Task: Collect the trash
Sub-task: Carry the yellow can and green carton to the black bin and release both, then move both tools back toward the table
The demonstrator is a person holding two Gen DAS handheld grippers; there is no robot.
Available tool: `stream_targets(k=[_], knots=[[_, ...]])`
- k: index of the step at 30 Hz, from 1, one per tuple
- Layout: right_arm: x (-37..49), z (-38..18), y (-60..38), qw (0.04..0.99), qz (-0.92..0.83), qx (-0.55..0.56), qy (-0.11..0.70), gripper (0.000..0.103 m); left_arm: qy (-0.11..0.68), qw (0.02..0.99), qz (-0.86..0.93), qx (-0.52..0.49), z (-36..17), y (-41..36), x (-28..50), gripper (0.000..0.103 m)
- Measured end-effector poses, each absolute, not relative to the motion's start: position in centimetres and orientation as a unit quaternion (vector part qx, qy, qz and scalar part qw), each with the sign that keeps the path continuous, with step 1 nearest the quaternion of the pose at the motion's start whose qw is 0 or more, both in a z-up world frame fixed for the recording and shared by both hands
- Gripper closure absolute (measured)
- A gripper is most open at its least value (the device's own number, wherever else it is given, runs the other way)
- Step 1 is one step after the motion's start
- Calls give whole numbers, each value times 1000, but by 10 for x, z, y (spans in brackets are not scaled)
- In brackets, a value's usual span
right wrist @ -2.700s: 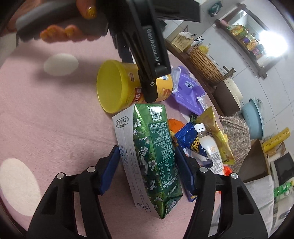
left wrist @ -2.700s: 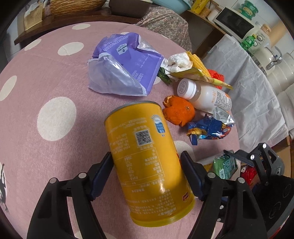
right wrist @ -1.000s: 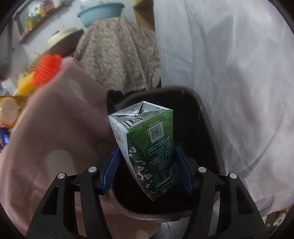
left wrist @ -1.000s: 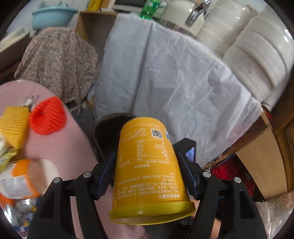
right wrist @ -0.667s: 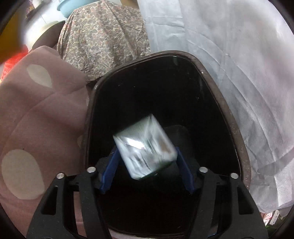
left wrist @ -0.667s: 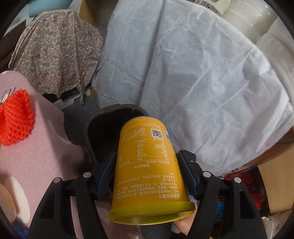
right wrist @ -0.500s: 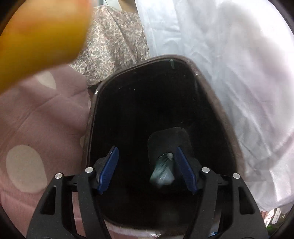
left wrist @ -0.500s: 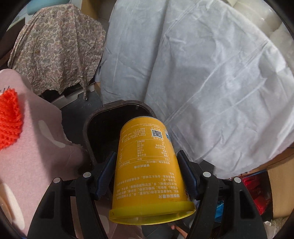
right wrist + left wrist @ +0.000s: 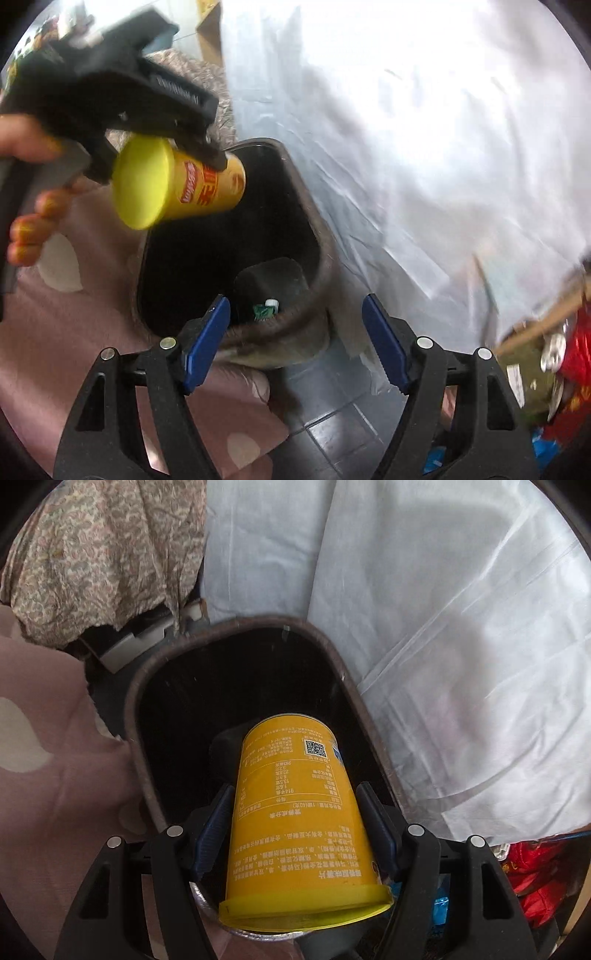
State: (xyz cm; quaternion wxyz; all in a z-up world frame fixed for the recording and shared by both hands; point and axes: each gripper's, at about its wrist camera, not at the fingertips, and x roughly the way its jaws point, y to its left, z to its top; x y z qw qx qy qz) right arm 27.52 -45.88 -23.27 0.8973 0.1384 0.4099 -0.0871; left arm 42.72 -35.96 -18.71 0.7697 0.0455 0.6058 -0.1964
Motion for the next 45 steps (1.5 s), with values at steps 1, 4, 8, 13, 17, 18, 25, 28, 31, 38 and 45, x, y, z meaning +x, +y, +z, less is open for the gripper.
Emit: stream_targets(k=[1, 4, 8, 13, 17, 18, 25, 28, 31, 38, 45], knots=[[270, -233, -461, 897, -90, 142, 409, 28, 608, 768, -193, 53, -192, -362, 426, 36], [257, -232, -464, 897, -101, 149, 403, 23, 618, 760, -187, 70, -203, -366, 426, 36], [248, -231, -466, 897, -118, 149, 399, 19, 637, 744, -184, 80, -212, -368, 426, 32], [234, -228, -463, 898, -118, 145, 398, 19, 605, 765, -205, 87, -192, -371, 415, 16], [225, -215, -460, 905, -110, 143, 385, 19, 583, 774, -234, 83, -164, -364, 401, 16], [222, -213, -457, 907, -106, 141, 382, 19, 573, 779, -242, 80, -154, -361, 396, 16], [212, -190, -437, 918, -70, 138, 364, 19, 485, 807, -328, 75, -68, -308, 325, 9], [211, -179, -421, 925, -51, 128, 355, 19, 456, 817, -347, 65, -45, -273, 294, 7], [209, -166, -402, 930, -33, 115, 347, 19, 434, 830, -346, 55, -33, -233, 273, 6], [202, -135, -358, 941, 12, 87, 326, 19, 387, 871, -300, 45, -22, -148, 233, 6], [193, -107, -314, 948, 54, 58, 310, 17, 336, 912, -228, 65, -19, -70, 205, 6]])
